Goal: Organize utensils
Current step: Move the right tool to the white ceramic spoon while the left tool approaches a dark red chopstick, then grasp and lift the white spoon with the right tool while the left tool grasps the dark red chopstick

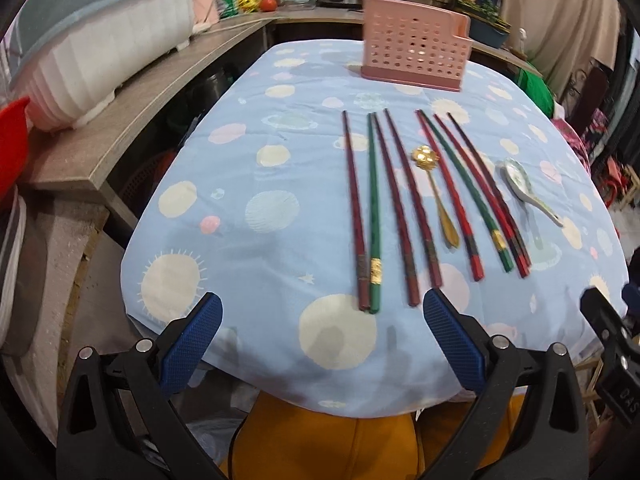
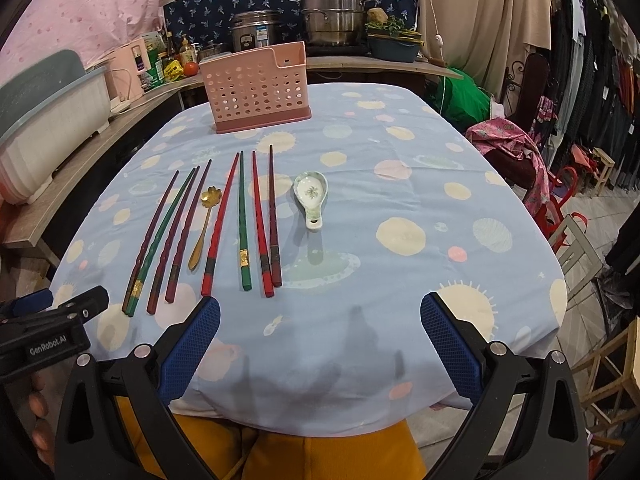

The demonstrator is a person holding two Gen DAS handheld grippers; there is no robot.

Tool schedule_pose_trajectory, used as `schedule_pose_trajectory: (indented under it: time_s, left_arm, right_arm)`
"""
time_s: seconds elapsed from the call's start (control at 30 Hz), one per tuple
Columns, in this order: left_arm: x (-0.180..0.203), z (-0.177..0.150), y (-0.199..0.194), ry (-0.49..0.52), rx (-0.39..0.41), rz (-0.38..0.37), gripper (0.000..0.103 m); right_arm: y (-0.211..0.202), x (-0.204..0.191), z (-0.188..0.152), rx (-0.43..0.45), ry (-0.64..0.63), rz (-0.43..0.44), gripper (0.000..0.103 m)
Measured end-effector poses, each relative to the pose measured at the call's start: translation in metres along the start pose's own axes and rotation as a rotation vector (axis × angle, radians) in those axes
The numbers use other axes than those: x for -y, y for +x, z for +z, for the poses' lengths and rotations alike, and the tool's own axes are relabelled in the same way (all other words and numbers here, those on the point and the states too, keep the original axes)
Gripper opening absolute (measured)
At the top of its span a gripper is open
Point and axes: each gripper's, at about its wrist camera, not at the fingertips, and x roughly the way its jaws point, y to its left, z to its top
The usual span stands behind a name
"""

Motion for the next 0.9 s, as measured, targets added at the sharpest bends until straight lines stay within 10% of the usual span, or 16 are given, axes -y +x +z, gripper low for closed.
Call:
schedule_pose_trajectory:
  time_s: [0.27,0.73,0.9]
  left_arm:
    - [-0.008,0.018,0.027,-0.019,-0.006,0.021,0.094]
    - [-0.009,0.023,0.059,0.013,-0.080,-0.014,0.063]
    - [-0.011,0.023,0.058,0.011,-0.075,-0.014,0.054]
  right_arm:
    - [0.014,0.008,0.008,-0.021,0.019,-0.001,0.096]
    - [0.034,0.014,0.029,-0.029,0.035,0.025,0.094]
    - [0.046,0.019,0.048,-0.016,0.055,0.050,0.077]
